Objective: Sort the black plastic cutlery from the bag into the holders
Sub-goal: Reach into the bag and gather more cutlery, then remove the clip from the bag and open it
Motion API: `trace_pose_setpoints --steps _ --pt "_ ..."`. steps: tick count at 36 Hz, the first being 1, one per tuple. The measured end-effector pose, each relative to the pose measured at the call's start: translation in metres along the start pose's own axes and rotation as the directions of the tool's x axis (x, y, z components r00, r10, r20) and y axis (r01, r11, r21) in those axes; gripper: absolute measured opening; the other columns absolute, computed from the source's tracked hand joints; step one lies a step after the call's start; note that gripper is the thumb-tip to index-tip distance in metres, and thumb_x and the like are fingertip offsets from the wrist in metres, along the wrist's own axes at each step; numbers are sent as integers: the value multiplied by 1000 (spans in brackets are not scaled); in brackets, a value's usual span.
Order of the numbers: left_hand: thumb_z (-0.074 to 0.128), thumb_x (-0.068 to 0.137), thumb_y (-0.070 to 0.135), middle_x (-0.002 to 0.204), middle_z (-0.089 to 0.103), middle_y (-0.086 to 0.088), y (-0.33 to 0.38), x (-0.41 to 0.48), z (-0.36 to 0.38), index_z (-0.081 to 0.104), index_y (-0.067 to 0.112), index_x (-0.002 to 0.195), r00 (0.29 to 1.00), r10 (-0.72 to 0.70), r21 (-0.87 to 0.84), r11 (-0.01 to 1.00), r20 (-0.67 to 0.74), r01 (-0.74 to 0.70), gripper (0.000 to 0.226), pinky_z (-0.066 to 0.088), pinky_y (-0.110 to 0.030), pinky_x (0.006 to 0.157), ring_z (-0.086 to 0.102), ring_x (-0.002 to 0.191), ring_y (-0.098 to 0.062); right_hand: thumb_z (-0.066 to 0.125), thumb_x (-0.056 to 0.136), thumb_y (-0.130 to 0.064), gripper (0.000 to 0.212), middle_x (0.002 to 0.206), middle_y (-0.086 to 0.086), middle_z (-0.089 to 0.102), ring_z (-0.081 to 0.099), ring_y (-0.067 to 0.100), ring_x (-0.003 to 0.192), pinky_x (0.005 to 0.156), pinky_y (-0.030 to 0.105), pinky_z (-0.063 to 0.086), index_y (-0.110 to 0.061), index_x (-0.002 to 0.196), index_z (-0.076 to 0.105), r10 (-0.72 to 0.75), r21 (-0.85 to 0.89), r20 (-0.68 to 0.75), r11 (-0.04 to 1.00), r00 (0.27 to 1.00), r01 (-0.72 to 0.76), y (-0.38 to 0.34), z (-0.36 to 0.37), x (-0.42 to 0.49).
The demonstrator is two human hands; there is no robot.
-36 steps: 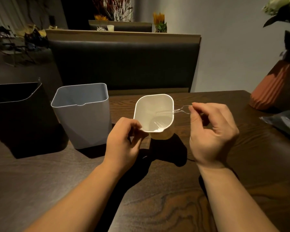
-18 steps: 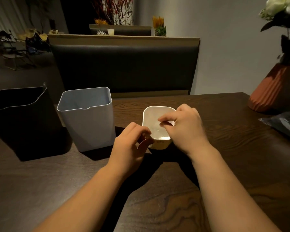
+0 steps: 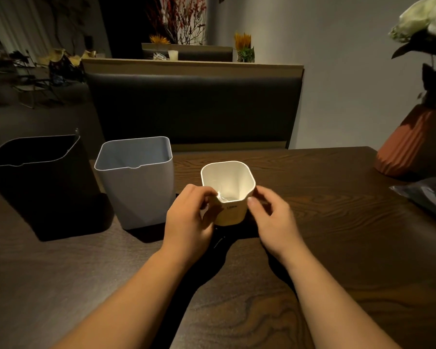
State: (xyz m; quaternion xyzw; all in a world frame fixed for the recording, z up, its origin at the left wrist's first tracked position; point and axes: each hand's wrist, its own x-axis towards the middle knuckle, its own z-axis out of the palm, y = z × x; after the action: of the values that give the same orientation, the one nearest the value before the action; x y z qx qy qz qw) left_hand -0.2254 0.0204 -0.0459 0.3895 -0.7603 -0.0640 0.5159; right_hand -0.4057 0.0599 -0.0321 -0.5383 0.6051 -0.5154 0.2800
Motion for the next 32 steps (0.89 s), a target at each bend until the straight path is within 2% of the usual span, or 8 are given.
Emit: trace_pose_setpoints --steps 4,6,14,17,20,24,28,32 --pt "71 80 6 97 53 4 -3 5 -1 60 13 107 996 -89 71 993 -21 90 30 36 -24 73 53 87 -21 62 97 -17 40 120 -17 67 60 -7 109 87 15 51 -29 136 58 8 42 142 999 990 -15 0 17 3" --pt "72 82 1 104 49 5 -2 6 -2 60 12 116 982 -188 59 980 -21 189 38 42 -28 80 53 94 -22 63 96 -15 45 122 -16 66 60 -7 110 84 11 51 -29 138 56 5 28 179 1000 984 -10 -2 23 7" --pt "70 91 19 128 45 -2 3 5 3 36 22 150 934 -351 110 933 62 343 68 53 -38 97 51 114 -18 66 93 -14 54 128 -18 63 57 -6 118 95 17 48 -32 142 51 15 17 229 1000 973 -20 -1 30 12" --pt "69 91 21 129 44 -1 8 4 3 33 21 152 935 -348 112 934 72 339 71 50 -35 99 48 116 -17 65 93 -8 49 117 -23 66 59 -14 108 83 7 48 -37 131 54 13 64 237 997 971 -29 -3 29 12" --pt "69 90 23 127 46 -2 15 2 2 31 19 153 940 -334 138 937 71 322 74 40 -25 93 46 116 -17 65 94 -7 52 118 -25 63 58 -15 107 83 6 47 -31 138 52 12 104 239 994 971 -38 -4 28 11" --pt "75 81 19 112 56 -6 34 6 0 48 13 138 981 -186 243 956 59 167 63 39 -28 80 50 100 -21 64 95 -9 60 136 -20 51 48 0 126 98 20 43 -27 148 42 52 158 130 985 990 -72 -13 12 7" --pt "76 79 20 97 56 4 76 21 24 57 17 116 967 26 161 985 255 -69 42 47 -27 72 51 85 -13 63 96 -14 40 127 -14 59 57 -3 110 72 8 49 -30 132 56 39 169 -69 985 997 -27 -26 -36 7" --pt "71 87 24 99 55 15 140 42 75 53 30 116 914 -11 -121 990 406 66 35 52 -24 77 55 86 -3 61 96 -12 25 108 -14 65 62 1 102 77 14 49 -27 115 63 -6 21 -301 1000 954 13 -31 -105 8"
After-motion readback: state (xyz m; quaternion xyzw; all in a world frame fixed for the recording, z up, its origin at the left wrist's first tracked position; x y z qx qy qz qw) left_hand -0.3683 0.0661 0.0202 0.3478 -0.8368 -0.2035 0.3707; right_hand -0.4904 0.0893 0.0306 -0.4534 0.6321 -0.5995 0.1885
